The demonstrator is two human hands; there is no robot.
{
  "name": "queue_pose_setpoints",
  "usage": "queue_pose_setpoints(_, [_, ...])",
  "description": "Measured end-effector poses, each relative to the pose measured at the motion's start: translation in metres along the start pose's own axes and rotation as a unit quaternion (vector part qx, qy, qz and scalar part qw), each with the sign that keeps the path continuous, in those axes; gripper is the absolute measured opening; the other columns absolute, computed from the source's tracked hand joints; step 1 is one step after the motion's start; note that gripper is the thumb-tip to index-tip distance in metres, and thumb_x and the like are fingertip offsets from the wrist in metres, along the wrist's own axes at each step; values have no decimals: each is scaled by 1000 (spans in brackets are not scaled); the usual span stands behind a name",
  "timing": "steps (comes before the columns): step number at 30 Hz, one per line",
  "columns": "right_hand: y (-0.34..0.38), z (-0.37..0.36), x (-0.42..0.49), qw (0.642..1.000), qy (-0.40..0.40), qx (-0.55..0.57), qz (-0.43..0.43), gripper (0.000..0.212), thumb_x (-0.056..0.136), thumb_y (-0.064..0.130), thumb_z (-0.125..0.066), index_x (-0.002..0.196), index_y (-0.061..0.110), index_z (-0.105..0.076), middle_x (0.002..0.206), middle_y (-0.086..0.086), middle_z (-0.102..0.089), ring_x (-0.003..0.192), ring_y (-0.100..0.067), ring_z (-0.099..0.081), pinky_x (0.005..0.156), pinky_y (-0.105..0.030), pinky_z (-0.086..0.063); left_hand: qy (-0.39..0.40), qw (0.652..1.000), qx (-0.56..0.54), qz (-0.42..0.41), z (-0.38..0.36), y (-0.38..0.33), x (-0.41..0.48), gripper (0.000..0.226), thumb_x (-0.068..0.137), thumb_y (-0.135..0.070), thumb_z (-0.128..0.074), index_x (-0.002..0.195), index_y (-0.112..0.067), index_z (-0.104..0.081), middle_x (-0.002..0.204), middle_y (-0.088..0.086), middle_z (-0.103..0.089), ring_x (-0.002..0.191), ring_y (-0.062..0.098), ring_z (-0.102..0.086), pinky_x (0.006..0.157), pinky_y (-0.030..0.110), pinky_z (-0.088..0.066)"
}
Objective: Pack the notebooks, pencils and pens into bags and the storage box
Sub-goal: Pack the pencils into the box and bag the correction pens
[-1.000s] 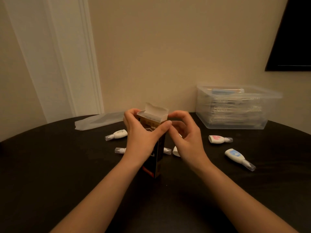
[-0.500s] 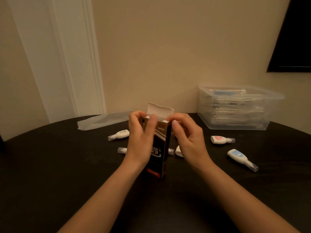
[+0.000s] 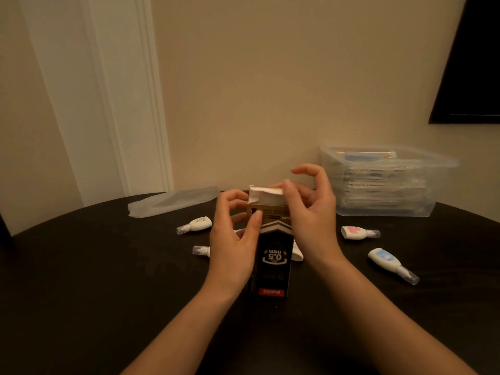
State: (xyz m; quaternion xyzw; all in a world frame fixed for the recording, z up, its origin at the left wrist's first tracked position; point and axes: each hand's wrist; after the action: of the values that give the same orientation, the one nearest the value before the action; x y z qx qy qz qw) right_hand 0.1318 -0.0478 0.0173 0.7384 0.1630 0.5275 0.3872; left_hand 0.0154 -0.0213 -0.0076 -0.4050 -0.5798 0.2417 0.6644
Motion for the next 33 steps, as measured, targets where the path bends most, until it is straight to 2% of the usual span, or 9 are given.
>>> queue_pose_setpoints(2, [0, 4, 1, 999, 34, -32, 3, 10, 92, 11, -55, 94, 19, -60, 84, -4, -70, 80, -14, -69, 65, -25, -56, -2, 999, -28, 16, 3, -2, 3, 37, 89, -17, -57, 110, -42, -40, 107, -9, -53, 94, -4, -59, 72, 17, -53])
queue_pose_setpoints(5, [-3, 8, 1, 995, 82, -57, -5, 8, 90, 13, -58, 89, 16, -65, 88, -3, -70, 83, -14, -69, 67, -24, -56, 14, 999, -40, 11, 7, -6, 9, 26, 90, -29, -48, 115, -38, -45, 107, -2, -55, 94, 3, -61, 69, 15, -51])
queue_pose_setpoints(10, [0, 17, 1, 990, 123, -61, -23, 8, 89, 14, -58, 91, 11, -66, 85, 6, -70, 82, -8, -69, 65, -18, -53, 24, 999, 28, -38, 13, -3, 14, 9, 93, -23, -49, 95, -24, -58, 98, 0, -63, 93, 13, -64, 69, 22, -54])
queue_pose_setpoints(14, [2, 24, 2, 984, 164, -60, -32, 7, 88, 16, -57, 88, 14, -64, 100, 2, -68, 91, -9, -67, 72, -21, -54, 42, 994, 61, -78, 18, -2, 16, 15, 87, -31, -50, 91, -21, -59, 95, 2, -62, 89, 9, -62, 68, 18, -52])
queue_pose_setpoints(17, [5, 28, 5, 977, 200, -68, -41, 8, 86, 20, -57, 88, 16, -62, 103, 2, -68, 95, -12, -67, 73, -22, -54, 53, 994, 66, -71, 22, -4, 18, 11, 87, -28, -53, 88, -19, -59, 91, 0, -63, 88, 10, -63, 64, 19, -53])
queue_pose_setpoints(21, [6, 27, 7, 976, 193, -96, -35, 7, 90, 11, -57, 88, 16, -62, 98, 1, -70, 90, -12, -69, 71, -24, -56, 48, 994, 76, -60, 22, -7, 23, 11, 90, -19, -56, 82, -27, -58, 83, -6, -65, 86, 11, -65, 66, 31, -57])
queue_pose_setpoints(26, [1, 27, 6, 973, 195, -126, -6, 7, 92, 14, -56, 90, 18, -61, 102, 3, -68, 94, -13, -67, 76, -29, -57, 47, 988, 121, -89, 22, -9, 22, 13, 91, -18, -56, 84, -28, -58, 87, -5, -64, 87, 11, -64, 71, 43, -57])
queue_pose_setpoints(30, [3, 31, 9, 964, 221, -151, 6, 11, 93, 14, -53, 88, 23, -58, 102, 5, -67, 98, -13, -65, 80, -33, -56, 74, 974, 177, -120, 25, -11, 27, 10, 91, -16, -54, 84, -23, -56, 91, -5, -58, 84, 4, -59, 69, 27, -54])
queue_pose_setpoints(33, [6, 26, 8, 959, 210, -188, 23, 11, 92, 17, -57, 84, 25, -57, 96, 6, -67, 91, -11, -65, 77, -36, -57, 67, 961, 217, -159, 25, -10, 27, 12, 92, -13, -53, 83, -22, -53, 88, -9, -53, 84, 2, -54, 68, 15, -47])
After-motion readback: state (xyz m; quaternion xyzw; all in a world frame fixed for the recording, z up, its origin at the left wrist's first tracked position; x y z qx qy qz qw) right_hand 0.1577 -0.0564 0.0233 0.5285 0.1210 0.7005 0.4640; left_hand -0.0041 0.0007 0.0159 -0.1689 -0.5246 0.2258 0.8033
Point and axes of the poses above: each hand's wrist, its own x-axis towards the middle knuckle, its own z-axis out of the back of the hand, y = z × x
